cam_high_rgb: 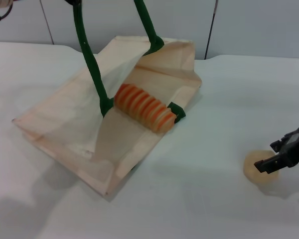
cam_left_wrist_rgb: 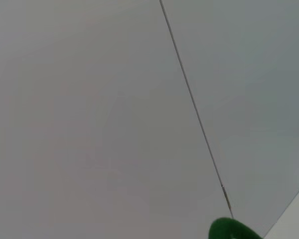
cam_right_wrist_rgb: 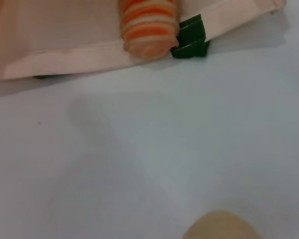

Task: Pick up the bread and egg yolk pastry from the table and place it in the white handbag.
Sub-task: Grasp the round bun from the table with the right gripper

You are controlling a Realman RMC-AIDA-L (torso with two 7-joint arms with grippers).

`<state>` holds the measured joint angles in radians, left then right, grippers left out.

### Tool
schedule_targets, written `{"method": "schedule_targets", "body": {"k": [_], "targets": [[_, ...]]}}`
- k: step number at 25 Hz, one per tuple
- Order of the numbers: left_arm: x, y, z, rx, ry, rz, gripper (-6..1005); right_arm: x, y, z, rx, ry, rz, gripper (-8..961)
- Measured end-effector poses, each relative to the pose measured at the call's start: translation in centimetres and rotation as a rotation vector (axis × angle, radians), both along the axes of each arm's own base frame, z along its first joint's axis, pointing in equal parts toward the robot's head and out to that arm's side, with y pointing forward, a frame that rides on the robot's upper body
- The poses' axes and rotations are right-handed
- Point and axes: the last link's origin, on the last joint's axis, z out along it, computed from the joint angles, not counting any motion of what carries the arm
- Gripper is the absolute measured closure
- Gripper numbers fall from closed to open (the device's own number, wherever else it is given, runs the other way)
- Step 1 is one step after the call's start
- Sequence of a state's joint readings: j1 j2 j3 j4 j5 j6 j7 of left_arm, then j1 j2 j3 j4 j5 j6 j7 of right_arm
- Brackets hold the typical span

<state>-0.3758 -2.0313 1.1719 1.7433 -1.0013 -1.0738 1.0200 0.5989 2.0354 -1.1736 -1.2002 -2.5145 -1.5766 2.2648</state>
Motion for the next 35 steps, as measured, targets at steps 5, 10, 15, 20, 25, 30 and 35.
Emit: {"method": "schedule_targets", "body": {"k": [5,10,15,20,25,30,35], "targets": [[0.0,0.0,0.0,0.003,-0.001,-0.001,826,-0.2,-0.2,-0.1,-0.008,0.018,-0.002,167],[0.1,0.1,0.1,0.009,-0.003,-0.003,825,-0.1,-0.3,-0.2,-0.009,0.024,-0.005,168],[0.1,0.1,0.1,0.009,-0.003,-0.003,824,0.1,-0.3,-0.2,-0.002,0.025,-0.011,169],[0.1,0.1,0.1,0.009,-0.003,-0.004,824,0.2,-0.1,0.1,0.01,0.019,-0.012,170],[0.0,0.1,0.1,0.01,-0.001,-0.001,823,0.2,-0.1,0.2,0.014,0.018,-0.011,170],[0.1,0.1,0.0,0.009,-0.001,-0.003,823,0.9,-0.3,-0.4,-0.006,0.01,-0.033,171],[0.1,0.1,0.0,0.008,-0.001,-0.003,822,1.4,-0.1,-0.6,-0.003,0.002,-0.045,172]]}}
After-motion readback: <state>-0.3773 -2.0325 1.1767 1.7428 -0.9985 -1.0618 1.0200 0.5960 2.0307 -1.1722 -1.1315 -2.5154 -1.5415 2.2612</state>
